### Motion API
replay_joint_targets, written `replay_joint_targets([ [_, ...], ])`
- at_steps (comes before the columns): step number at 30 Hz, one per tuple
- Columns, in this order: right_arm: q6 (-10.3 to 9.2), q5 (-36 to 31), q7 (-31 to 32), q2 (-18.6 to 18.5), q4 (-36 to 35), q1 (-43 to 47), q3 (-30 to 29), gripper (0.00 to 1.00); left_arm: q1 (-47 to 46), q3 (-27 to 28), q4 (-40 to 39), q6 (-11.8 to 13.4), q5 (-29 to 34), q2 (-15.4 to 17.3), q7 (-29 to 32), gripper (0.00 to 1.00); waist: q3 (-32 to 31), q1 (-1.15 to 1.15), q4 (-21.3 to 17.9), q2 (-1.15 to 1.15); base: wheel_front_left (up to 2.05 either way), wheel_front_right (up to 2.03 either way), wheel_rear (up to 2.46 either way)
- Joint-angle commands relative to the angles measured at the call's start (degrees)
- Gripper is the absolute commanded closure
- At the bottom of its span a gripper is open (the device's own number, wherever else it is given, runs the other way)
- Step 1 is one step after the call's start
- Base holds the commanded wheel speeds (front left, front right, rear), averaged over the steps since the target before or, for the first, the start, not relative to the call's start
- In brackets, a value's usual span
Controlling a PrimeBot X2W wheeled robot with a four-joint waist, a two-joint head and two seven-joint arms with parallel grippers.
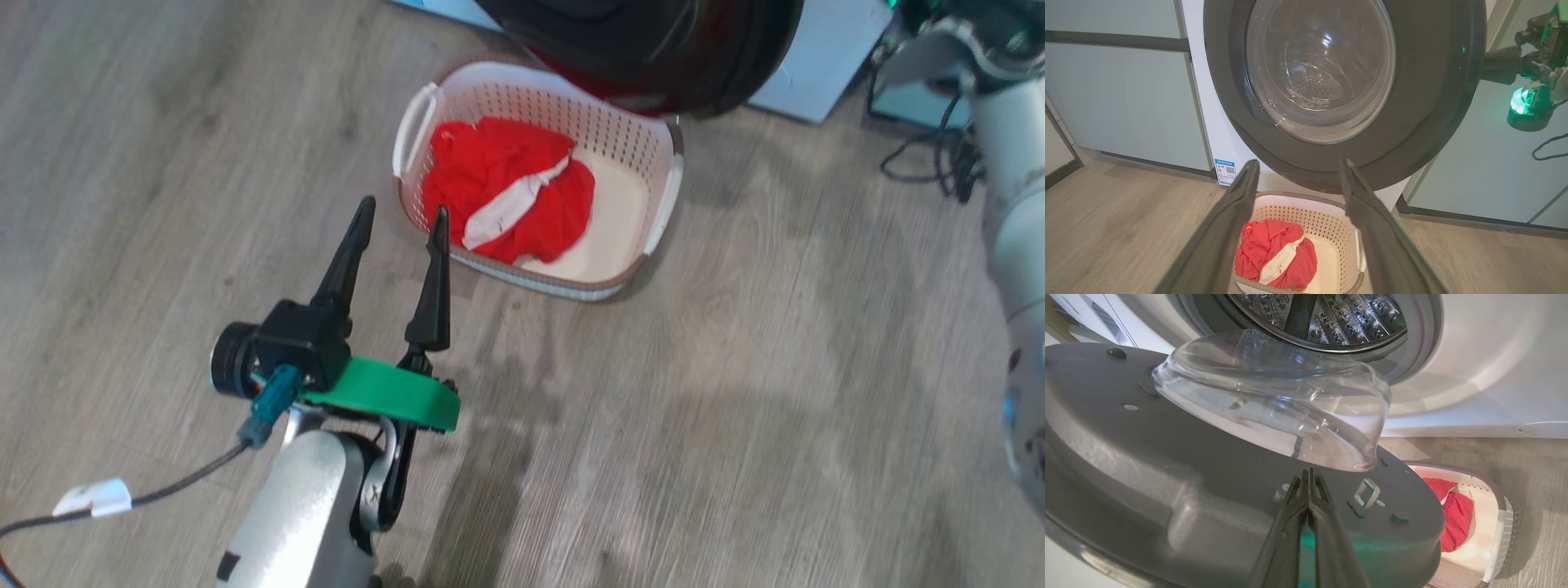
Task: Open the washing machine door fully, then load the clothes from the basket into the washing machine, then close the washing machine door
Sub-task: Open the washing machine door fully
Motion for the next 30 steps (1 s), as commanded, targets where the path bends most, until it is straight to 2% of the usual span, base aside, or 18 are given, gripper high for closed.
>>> replay_joint_targets([
  [1,0.05,0.8,0.6,1.9,-2.8,0.6,0.9,1.0,0.4,2.2,-1.4,-0.1,0.7,0.8,-0.5,0.0,-2.0,0.0,1.0,0.0,0.0,0.0,0.0],
  [18,0.05,6.7,2.8,3.4,-7.9,13.0,3.0,1.0,4.8,3.3,0.1,-0.9,2.4,0.8,-0.5,0.0,-10.4,0.0,5.9,0.0,0.0,0.0,0.0],
  [30,0.05,9.3,4.1,6.2,-10.5,17.2,6.4,1.0,6.2,5.5,0.8,-1.2,2.8,0.8,-0.5,0.0,-13.0,0.0,9.5,0.0,0.0,0.0,0.0],
])
